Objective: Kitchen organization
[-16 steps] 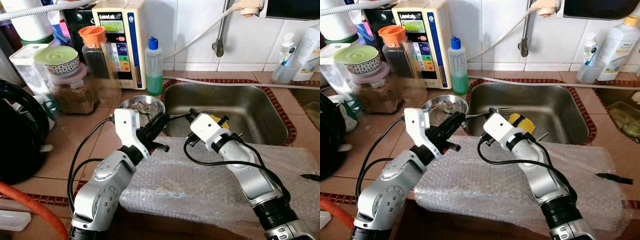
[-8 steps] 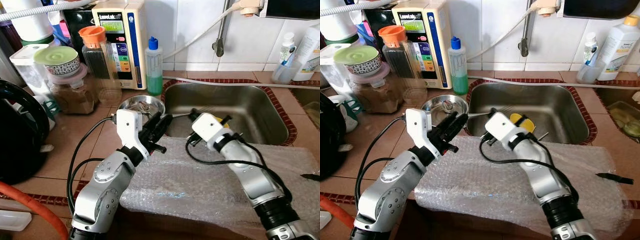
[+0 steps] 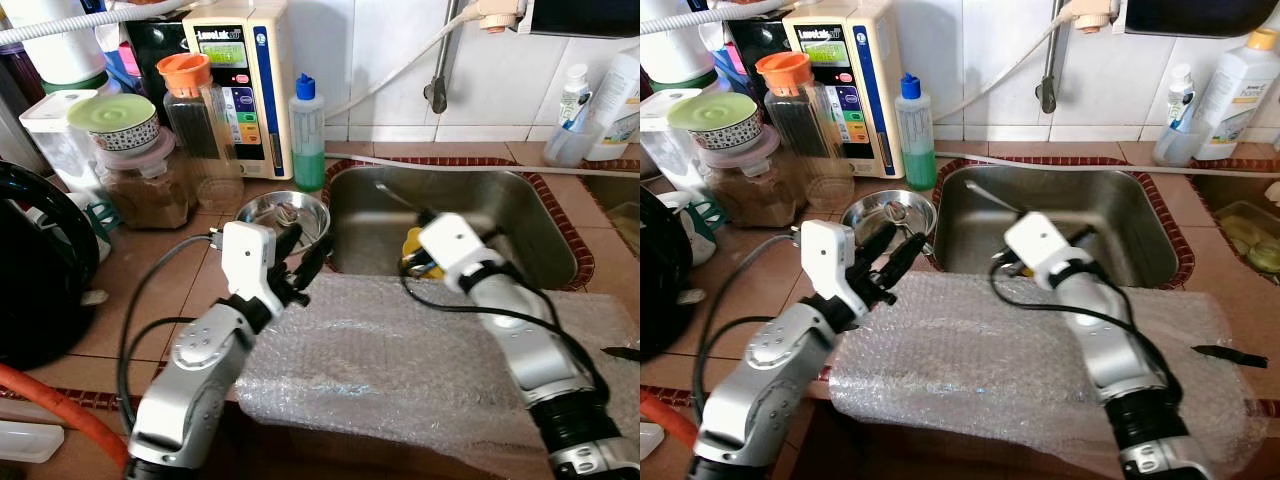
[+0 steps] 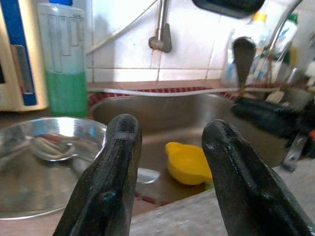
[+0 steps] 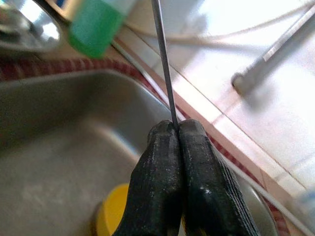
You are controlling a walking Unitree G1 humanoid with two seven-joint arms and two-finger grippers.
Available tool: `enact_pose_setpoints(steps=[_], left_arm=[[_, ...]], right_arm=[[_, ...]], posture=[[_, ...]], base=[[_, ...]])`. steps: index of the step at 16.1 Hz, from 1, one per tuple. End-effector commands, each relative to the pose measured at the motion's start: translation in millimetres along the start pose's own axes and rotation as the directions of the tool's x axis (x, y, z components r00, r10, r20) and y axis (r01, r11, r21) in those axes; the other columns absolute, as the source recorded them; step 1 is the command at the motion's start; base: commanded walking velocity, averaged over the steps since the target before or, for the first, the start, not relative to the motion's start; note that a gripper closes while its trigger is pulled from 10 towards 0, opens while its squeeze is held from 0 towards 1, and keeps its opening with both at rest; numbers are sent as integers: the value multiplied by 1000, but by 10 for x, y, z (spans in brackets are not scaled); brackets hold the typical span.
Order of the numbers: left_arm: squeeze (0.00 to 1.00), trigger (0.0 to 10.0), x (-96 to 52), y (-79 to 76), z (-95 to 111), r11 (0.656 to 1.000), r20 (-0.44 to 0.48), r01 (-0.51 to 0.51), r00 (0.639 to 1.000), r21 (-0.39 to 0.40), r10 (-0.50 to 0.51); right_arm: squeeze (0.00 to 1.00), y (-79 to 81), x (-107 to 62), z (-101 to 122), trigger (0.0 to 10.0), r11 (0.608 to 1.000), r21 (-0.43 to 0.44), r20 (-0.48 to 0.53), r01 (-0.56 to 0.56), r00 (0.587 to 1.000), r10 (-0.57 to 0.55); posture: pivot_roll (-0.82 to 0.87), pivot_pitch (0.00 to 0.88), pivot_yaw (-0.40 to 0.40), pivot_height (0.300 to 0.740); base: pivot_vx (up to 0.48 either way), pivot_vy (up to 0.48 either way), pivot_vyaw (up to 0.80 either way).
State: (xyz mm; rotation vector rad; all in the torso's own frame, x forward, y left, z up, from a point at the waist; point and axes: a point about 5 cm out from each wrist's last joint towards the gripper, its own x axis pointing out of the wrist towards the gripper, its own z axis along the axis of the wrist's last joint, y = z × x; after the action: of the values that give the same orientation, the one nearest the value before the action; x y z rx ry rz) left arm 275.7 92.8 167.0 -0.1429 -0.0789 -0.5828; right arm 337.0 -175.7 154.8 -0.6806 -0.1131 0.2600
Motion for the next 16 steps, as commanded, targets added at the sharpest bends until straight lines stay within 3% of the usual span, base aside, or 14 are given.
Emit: enact_pose_setpoints(steps=[1, 2, 3, 4, 6, 10, 12, 13, 16], left_arm=[[1000, 10000, -6, -19, -34, 993, -19, 30, 999, 116, -28], [1000, 10000, -8, -19, -42, 979, -29, 45, 999, 196, -40], [1000, 10000, -1, -23, -44, 969, -29, 55, 998, 241, -50], [1000, 10000, 7, -40, -53, 964, -30, 77, 997, 255, -72], [1000, 10000, 12, -95, -93, 943, -56, 145, 989, 298, -134], [1000, 10000, 26, -222, -240, 917, -176, 310, 946, 249, -272], [1000, 10000, 42, -238, -305, 911, -213, 335, 934, 239, -287], [1000, 10000, 49, -231, -310, 915, -212, 331, 935, 233, -284], [1000, 10000, 84, -224, -294, 930, -192, 303, 945, 207, -265]], right_arm=[[0, -73, -24, -113, 706, 999, 24, -57, 32, 998, -30], [0, -102, -40, -181, 2824, 999, 34, -86, 43, 995, -40], [0, -144, -55, -238, 3608, 997, 48, -108, 58, 993, -52], [0, -198, -70, -316, 10000, 996, 58, -143, 74, 988, -65], [0, -257, -92, -462, 10000, 993, 81, -218, 91, 973, -71], [0, -317, -130, -671, 10000, 990, 92, -319, 102, 945, -68], [0, -313, -125, -697, 10000, 990, 97, -334, 99, 941, -61], [1000, -285, -122, -707, 10000, 990, 110, -335, 85, 941, -44], [1000, -220, -153, -756, 10000, 991, 119, -352, 69, 936, -23]], posture=[[-258, 33, 101, 740], [-260, 35, 104, 740], [-260, 36, 106, 740], [-261, 39, 109, 740], [-263, 44, 116, 740], [-260, 47, 120, 740], [-260, 48, 121, 740], [-260, 48, 121, 740], [-263, 50, 121, 740]], base=[[0, 0, 0], [0, 0, 0], [0, 0, 0], [0, 0, 0], [0, 0, 0], [0, 0, 0], [0, 0, 0], [0, 0, 0], [0, 0, 0]])
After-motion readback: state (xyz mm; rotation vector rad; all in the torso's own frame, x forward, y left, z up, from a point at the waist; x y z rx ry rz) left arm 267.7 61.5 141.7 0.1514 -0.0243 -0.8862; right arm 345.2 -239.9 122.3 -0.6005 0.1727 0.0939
